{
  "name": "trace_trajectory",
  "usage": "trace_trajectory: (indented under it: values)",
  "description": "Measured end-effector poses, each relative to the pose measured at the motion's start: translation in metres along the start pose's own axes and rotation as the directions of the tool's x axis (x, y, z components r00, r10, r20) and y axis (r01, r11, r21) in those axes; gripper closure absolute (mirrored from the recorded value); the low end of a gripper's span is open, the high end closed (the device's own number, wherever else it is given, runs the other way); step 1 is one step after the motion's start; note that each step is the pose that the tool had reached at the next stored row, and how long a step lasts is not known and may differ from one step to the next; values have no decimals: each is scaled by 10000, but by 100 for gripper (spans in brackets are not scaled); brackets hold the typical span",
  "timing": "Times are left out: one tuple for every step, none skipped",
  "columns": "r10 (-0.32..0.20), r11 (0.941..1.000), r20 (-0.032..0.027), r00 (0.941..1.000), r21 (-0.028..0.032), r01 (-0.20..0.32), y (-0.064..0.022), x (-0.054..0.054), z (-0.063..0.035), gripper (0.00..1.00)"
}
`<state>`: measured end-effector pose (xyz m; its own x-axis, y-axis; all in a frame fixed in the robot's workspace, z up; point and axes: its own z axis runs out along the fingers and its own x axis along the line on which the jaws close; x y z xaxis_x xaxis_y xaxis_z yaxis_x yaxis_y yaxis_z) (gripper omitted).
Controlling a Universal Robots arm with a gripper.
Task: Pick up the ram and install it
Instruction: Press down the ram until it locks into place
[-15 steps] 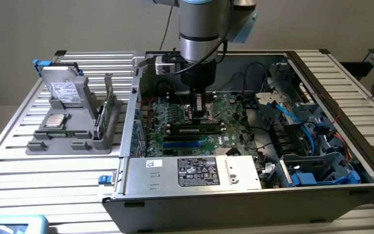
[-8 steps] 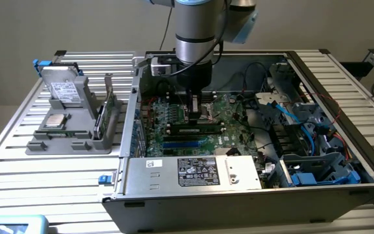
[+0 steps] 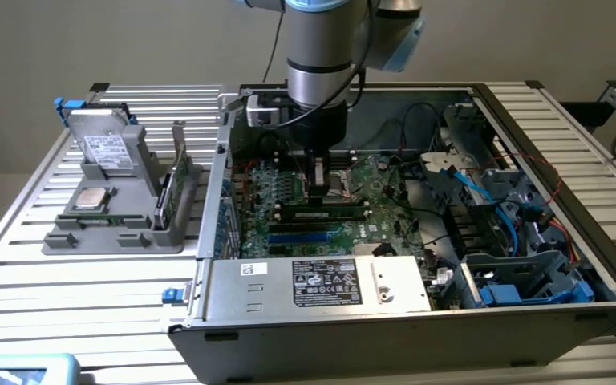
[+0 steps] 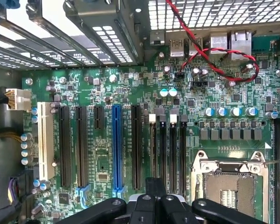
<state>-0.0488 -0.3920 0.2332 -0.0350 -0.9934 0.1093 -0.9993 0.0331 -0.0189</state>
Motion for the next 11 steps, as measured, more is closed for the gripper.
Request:
trace_trajectory:
  values:
    - [1, 10000, 4, 10000, 1, -1, 0, 0, 4, 89]
    - [1, 10000, 2, 10000, -1, -1, 1, 2, 7, 89]
    - [1, 10000, 3, 10000, -1, -1, 1, 2, 10, 89]
    - [0, 10000, 3, 10000, -1, 0, 1, 2, 14, 89]
    - [0, 10000, 3, 10000, 0, 0, 1, 1, 18, 89]
    - [0, 10000, 4, 10000, -1, 0, 1, 1, 23, 89]
    - [-2, 10000, 4, 10000, -1, 2, 2, 2, 26, 89]
    - [0, 10000, 5, 10000, -1, 0, 3, 1, 29, 89]
    - [0, 10000, 7, 10000, 0, 0, 4, -1, 35, 89]
    - [0, 10000, 6, 10000, -1, 0, 5, -1, 42, 89]
    - [-1, 10000, 5, 10000, -1, 1, 5, -1, 48, 89]
